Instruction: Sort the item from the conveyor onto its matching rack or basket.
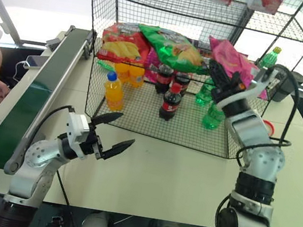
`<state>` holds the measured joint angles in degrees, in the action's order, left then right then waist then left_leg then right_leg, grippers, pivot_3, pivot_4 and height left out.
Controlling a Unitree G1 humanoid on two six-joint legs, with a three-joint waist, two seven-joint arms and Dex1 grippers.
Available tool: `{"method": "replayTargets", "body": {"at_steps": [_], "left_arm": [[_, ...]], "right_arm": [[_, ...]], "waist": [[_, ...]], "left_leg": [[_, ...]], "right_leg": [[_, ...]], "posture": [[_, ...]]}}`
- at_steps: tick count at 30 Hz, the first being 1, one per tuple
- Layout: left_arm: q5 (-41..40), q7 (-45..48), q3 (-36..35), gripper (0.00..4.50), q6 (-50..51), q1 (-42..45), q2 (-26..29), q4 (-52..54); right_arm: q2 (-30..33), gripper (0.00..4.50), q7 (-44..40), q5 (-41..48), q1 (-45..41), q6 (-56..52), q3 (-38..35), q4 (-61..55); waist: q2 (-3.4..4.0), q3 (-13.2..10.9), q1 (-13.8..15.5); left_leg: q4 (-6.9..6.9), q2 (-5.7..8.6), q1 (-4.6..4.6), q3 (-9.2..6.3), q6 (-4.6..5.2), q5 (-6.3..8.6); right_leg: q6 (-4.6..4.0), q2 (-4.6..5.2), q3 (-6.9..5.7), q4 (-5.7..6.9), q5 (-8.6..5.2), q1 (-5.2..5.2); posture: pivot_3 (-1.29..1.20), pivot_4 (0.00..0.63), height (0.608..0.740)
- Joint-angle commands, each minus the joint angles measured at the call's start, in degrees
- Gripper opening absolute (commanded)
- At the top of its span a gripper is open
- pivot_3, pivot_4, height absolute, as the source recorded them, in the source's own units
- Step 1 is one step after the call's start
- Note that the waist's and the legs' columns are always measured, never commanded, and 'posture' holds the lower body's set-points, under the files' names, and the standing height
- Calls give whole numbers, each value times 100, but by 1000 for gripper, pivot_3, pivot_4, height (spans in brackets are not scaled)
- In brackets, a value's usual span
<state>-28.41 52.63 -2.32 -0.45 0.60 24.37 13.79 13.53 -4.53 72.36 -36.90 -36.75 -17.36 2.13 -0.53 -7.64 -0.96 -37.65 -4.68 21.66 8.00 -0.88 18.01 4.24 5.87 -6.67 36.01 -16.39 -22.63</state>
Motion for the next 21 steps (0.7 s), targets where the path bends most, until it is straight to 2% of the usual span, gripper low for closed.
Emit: {"method": "replayTargets", "body": {"at_steps": [1, 8, 12, 15, 21], "left_arm": [[-5, -11, 7, 4500, -73, 11, 3, 201], [-11, -55, -18, 4500, -59, -41, 13, 262], [-3, -43, -16, 4500, -59, -42, 27, 263], [8, -13, -16, 4500, -88, -20, 26, 202], [9, 4, -2, 4500, -93, -21, 17, 183]], "right_arm": [[100, 17, -377, -311, -232, 34, -14, 200], [221, 17, -946, -955, -313, 113, -30, 550], [168, 17, -1005, -876, -361, -28, -176, 455], [157, 780, -1010, -638, -179, -276, -227, 164], [166, 3861, -875, -78, 118, -773, -357, -530]], "waist": [[-1, 1, 0], [-1, 0, -5], [-1, 0, -6], [-1, 0, -1], [-1, 0, -1]], "left_leg": [[0, 0, 1, 1, 0, 0], [-1, 0, 0, 1, 0, 0], [-1, 0, -1, 1, 0, 0], [-1, 0, 0, 1, 0, 0], [0, 0, 0, 1, 0, 0]], "right_leg": [[0, 1, 0, -1, 0, 0], [0, 1, 0, 1, 0, 0], [1, 1, 0, 1, 0, 0], [1, 1, 0, 1, 0, 0], [1, 2, 0, 1, 0, 0]], "posture": [[0, 150, 726], [0, 150, 726], [0, 150, 726], [0, 150, 726], [0, 150, 726]]}}
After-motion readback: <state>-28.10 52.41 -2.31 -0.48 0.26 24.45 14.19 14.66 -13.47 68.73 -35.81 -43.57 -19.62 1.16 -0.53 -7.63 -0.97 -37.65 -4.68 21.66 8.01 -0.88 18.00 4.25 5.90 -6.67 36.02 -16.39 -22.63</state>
